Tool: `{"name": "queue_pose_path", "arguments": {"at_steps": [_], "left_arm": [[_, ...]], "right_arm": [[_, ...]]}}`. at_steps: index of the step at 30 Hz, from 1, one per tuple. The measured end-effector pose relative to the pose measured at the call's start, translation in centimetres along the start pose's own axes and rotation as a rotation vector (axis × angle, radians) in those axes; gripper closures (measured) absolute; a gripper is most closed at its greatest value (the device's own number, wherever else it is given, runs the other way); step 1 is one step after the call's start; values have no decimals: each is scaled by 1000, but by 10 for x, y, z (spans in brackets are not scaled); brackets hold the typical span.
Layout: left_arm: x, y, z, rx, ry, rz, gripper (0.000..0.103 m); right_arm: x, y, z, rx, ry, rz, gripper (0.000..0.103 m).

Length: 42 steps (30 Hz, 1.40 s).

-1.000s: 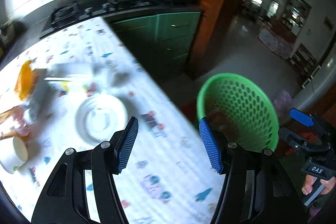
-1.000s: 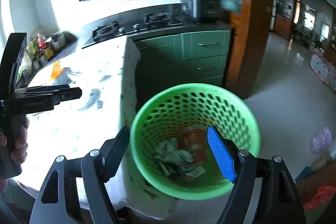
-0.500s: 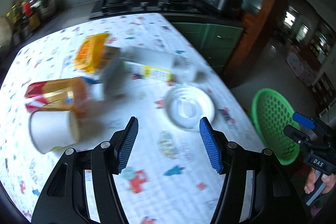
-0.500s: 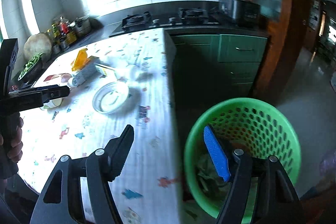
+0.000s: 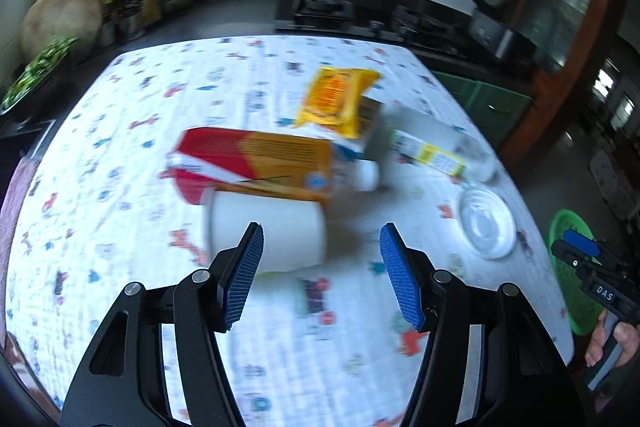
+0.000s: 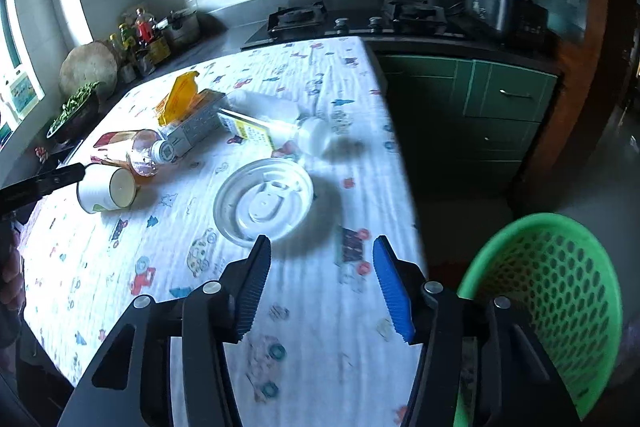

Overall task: Collect trash
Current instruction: 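Move both grippers back to the table toward the white lid and paper cup, then grasp the white plastic lid with the right gripper while the left grasps the white paper cup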

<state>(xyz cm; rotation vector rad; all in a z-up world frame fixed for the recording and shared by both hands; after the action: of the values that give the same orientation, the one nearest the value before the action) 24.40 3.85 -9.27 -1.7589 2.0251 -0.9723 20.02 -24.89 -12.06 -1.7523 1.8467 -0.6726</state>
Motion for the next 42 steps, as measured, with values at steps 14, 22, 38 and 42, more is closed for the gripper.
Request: {"name": "queue_pose_path", "arguments": {"at_steps": [14, 22, 38, 42], "left_arm": [[-71, 4, 8, -22, -41, -80, 39], [-76, 9, 26, -64, 5, -84, 38], [-58, 17, 44, -108, 169, -109, 49], [-50, 21, 44, -107, 196, -98, 64]], "right_arm": [[-20, -14, 60, -70, -1, 28, 63], [-16, -18, 82, -100, 21, 59, 68], [-15, -19, 86, -91, 41, 56, 95], [-14, -19, 79, -75, 39, 49, 96]]}}
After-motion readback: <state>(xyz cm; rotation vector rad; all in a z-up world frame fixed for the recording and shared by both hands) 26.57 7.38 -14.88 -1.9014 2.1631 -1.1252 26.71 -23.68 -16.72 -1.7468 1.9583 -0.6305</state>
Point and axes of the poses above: each gripper's, at about its wrist camera, not at the fingertips, and z roughly the way its jaws point, x to its right, y to its underside, the point moved 8 cm from there along z, roughly the way its jaws point, and after that the axes turned 6 degrees about y, right-handed, at the moved point
